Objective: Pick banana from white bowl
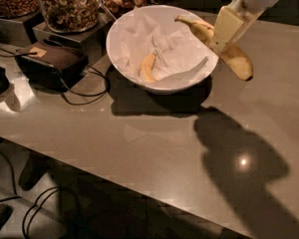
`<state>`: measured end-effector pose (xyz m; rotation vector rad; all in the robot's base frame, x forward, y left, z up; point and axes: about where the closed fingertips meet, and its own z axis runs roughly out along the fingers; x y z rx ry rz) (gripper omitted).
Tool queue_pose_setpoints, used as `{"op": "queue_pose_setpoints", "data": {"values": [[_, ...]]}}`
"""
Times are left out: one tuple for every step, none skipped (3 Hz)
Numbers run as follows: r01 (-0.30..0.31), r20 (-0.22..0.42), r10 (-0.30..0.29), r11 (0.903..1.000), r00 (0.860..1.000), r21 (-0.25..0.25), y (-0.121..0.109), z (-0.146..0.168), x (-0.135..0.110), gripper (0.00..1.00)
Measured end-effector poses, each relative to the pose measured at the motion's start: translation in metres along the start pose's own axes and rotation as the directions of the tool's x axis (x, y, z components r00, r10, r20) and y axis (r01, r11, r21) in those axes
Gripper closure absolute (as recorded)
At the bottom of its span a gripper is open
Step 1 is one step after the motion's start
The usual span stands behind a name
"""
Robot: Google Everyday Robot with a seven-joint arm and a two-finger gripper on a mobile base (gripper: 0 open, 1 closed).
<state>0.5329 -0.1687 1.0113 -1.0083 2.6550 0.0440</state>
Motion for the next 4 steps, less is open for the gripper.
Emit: {"op": "queue_pose_setpoints", "data": {"values": [[0.001, 0.018, -0.001, 1.0, 1.0, 0.008, -0.002, 0.001, -0.005, 1.0], [0.004, -0.007, -0.004, 1.0, 1.0, -0.009, 0.007, 0.001, 0.002, 1.0], [0.002, -0.055, -0.005, 0.9988, 0.998, -0.05, 0.047, -0.015, 0.039, 1.0], [0.003, -0.016, -0.004, 0.9994, 1.0, -0.035, 0.044, -0.015, 0.029, 1.0]]}}
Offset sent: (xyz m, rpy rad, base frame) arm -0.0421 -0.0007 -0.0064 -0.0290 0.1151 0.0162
